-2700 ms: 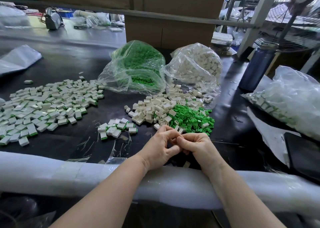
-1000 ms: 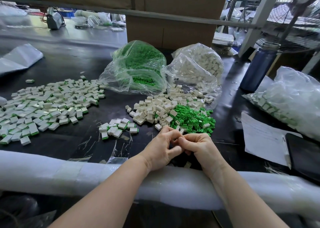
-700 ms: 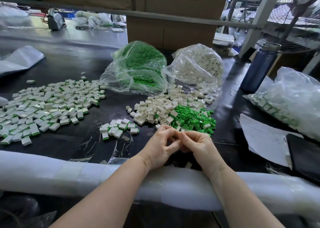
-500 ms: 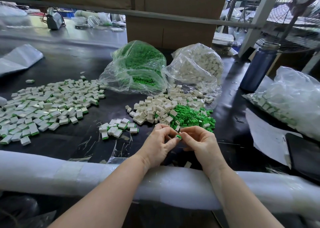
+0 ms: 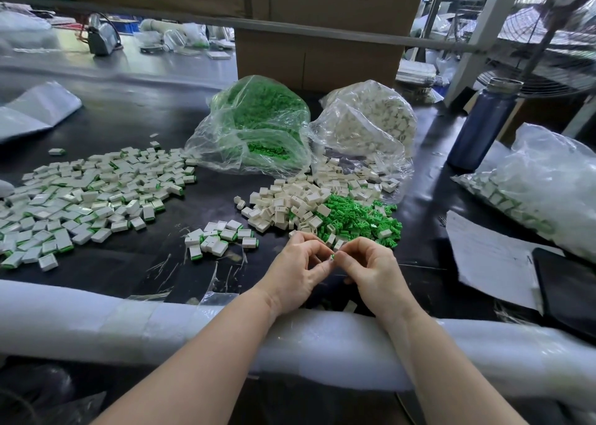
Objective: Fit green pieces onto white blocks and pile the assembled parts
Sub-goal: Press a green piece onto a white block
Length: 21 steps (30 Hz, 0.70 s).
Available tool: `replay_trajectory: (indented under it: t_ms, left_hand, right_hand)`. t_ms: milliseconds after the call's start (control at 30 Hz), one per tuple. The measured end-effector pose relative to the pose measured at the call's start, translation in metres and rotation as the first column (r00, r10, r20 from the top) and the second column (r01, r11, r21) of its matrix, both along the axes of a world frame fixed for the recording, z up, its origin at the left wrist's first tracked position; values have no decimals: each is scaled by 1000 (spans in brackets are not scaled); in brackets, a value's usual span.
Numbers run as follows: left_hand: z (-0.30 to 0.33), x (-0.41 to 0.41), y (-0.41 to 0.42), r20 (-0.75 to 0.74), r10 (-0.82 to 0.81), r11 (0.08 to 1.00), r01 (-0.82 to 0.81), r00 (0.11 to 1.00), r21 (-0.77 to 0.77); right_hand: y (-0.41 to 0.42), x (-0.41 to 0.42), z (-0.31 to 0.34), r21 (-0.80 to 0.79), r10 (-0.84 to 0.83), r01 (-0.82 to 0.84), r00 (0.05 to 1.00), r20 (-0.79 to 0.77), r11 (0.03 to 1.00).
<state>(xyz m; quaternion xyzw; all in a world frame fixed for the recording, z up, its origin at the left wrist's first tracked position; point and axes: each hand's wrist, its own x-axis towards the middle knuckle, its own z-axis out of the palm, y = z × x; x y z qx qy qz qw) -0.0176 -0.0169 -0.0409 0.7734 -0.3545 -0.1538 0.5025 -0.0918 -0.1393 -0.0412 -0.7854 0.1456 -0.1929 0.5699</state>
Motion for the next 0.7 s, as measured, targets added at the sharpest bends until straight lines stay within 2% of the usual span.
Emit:
replay_trajectory:
  t_ms: [100, 200, 300, 400, 533, 700]
  left_hand:
    - [1, 0, 1, 24, 4, 1000, -4, 1000, -4]
    - [-1, 1, 2, 78, 64, 998, -64, 995, -6]
    - [-2, 2, 3, 6, 193, 980, -192, 981, -51]
    - [-1, 4, 5, -61, 371, 921, -376, 927, -107]
    - [-2, 10, 9, 33, 586, 805, -578, 809, -130]
    - [-3, 14, 10, 84, 654, 756, -653, 752, -45]
  right_hand:
    - [0, -1, 1, -28, -30, 30, 999, 16, 999]
    - [-3, -2, 1, -83, -162, 169, 983, 86, 982]
    - [-7, -1, -2, -105, -320, 331, 941, 107, 938]
    - [-11, 0, -5, -115, -432, 437, 900, 68, 892]
    - [-12, 1, -6, -176, -467, 460, 884, 5, 870]
    - [-9, 2, -6, -417, -479, 405, 873, -88, 814]
